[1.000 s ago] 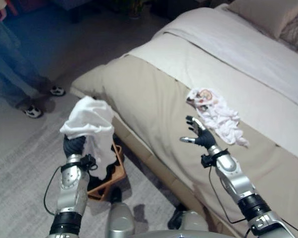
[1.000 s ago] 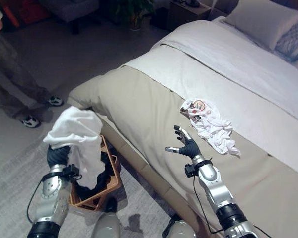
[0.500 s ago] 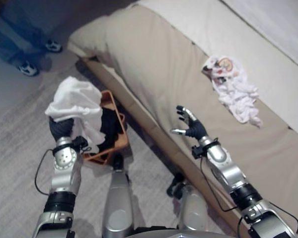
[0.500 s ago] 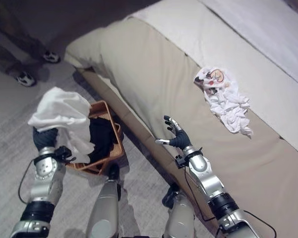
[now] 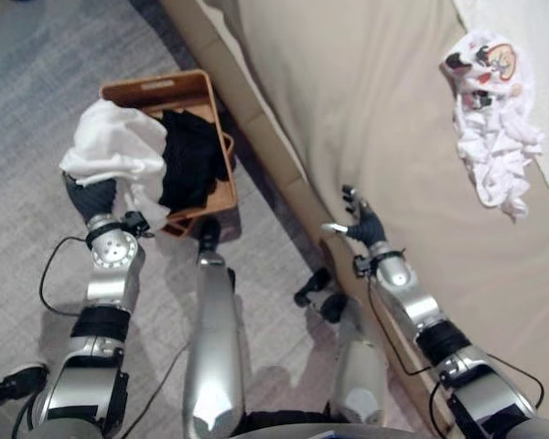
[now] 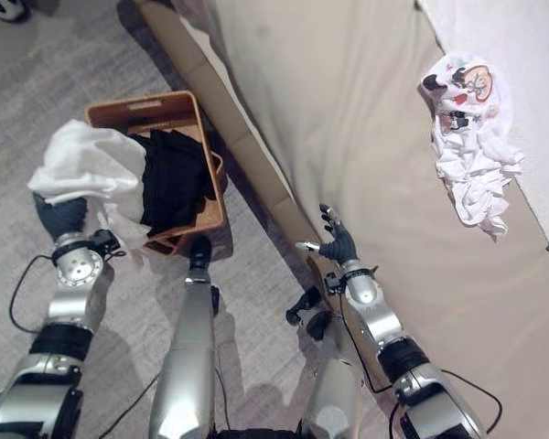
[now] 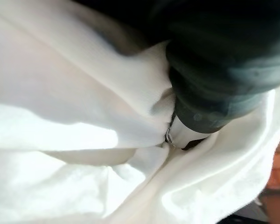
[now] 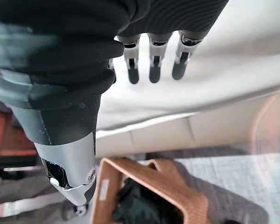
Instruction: Pick up clothes into the bucket
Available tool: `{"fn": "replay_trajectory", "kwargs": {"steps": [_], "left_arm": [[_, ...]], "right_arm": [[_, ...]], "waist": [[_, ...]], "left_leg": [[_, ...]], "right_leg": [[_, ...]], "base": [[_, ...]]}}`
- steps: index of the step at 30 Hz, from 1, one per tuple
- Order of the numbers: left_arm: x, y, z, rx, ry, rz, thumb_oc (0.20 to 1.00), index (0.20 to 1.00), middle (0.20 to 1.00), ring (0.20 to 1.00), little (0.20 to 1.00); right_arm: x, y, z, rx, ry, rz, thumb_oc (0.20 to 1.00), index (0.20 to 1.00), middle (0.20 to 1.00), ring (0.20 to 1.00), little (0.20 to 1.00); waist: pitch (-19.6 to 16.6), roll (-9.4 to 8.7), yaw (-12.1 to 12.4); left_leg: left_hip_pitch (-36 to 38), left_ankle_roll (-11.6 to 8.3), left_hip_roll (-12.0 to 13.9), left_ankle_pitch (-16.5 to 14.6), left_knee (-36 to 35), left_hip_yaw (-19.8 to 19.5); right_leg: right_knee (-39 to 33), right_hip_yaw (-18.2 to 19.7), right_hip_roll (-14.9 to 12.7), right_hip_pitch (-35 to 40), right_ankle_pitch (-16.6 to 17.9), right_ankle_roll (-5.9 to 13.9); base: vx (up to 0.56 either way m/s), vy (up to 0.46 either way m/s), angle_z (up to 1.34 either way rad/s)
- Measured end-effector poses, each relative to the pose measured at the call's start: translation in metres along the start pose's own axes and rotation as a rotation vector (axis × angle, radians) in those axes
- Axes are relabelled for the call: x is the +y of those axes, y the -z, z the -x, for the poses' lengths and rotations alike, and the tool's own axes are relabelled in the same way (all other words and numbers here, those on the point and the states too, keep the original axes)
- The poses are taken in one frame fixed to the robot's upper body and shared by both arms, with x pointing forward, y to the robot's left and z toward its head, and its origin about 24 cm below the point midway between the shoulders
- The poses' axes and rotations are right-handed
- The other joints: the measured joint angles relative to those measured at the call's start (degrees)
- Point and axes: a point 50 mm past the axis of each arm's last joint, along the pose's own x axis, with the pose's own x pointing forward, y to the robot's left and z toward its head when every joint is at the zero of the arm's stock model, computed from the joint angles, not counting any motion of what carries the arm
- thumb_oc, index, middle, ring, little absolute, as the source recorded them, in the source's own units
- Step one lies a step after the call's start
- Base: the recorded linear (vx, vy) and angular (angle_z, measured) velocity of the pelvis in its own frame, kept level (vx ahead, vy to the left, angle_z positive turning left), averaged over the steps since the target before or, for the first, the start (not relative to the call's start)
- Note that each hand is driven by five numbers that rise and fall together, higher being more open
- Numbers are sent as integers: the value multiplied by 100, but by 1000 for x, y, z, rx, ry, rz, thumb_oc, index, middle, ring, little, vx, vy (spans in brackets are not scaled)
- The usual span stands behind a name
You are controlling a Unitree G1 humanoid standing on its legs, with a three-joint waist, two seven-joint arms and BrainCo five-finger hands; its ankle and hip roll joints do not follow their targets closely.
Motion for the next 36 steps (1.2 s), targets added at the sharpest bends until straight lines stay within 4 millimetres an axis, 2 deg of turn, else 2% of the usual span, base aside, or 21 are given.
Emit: {"fn": "replay_trajectory", "kwargs": {"steps": [4, 5, 8, 9, 14, 20, 27, 33, 36], "left_arm": [[13, -11, -20, -30, -30, -73, 200, 200, 200, 200, 200], [13, -18, -28, -52, -36, -84, 200, 200, 200, 200, 200], [10, -31, -36, -86, -39, -87, 200, 200, 200, 200, 200], [9, -34, -39, -96, -42, -78, 200, 200, 200, 200, 200], [4, -40, -42, -108, -35, -73, 200, 200, 200, 200, 200], [-4, -42, -43, -109, -10, -87, 200, 200, 200, 200, 200], [-3, -35, -47, -76, -17, -151, 200, 200, 200, 200, 200], [9, -8, -47, 52, -68, -236, 200, 200, 200, 200, 200], [11, -2, -45, 80, -71, -239, 200, 200, 200, 200, 200]], "right_arm": [[-1, -10, 1, -52, 0, -23, 1000, 1000, 1000, 1000, 1000], [-4, -10, 1, -57, 5, -16, 1000, 1000, 1000, 1000, 1000], [-5, -11, 1, -57, 9, -28, 1000, 1000, 1000, 1000, 1000], [-5, -12, 2, -62, 7, -33, 1000, 1000, 1000, 1000, 1000], [-3, -21, 3, -113, -2, -45, 1000, 1000, 1000, 1000, 1000], [-6, -24, 4, -127, 0, -38, 1000, 1000, 1000, 1000, 1000], [-8, -26, 4, -133, 2, -50, 1000, 1000, 1000, 1000, 1000], [-7, -29, 4, -145, -2, -53, 1000, 1000, 1000, 1000, 1000], [-7, -31, 4, -153, -4, -53, 1000, 1000, 1000, 1000, 1000]], "waist": [[-33, -50, -150], [-44, -67, -221], [-58, -89, -309], [-65, -99, -405], [-76, -116, -603], [-78, -119, -654], [-83, -126, -756], [-84, -127, -885], [-84, -127, -902]], "left_leg": [[-258, -2, 18, -3, 86, -99], [-372, -2, 31, -3, 117, -136], [-566, -2, 15, -3, 168, -162], [-658, -2, 7, -3, 236, -185], [-963, 6, -29, -82, 532, -232], [-1201, -11, -33, -134, 723, -211], [-1464, 33, -63, -116, 807, -94], [-1491, 68, -46, -162, 852, -53], [-1491, 67, -6, -163, 897, -52]], "right_leg": [[-10, -65, 71, -153, 8, -11], [-8, -83, 91, -241, 8, -14], [44, -90, 93, -413, 7, -22], [101, -88, 85, -491, 5, -27], [353, -50, -5, -745, -42, -98], [525, 83, -57, -1043, -109, -138], [511, 253, -108, -1372, -41, -108], [478, 268, -93, -1383, 12, -128], [464, 271, -48, -1373, 42, -110]], "base": [[4, 0, 1], [0, 0, 0], [25, 20, -2], [41, 47, -2], [28, 60, -3], [5, 42, -6], [2, 40, -5], [2, 3, -1], [8, -9, -5]]}}
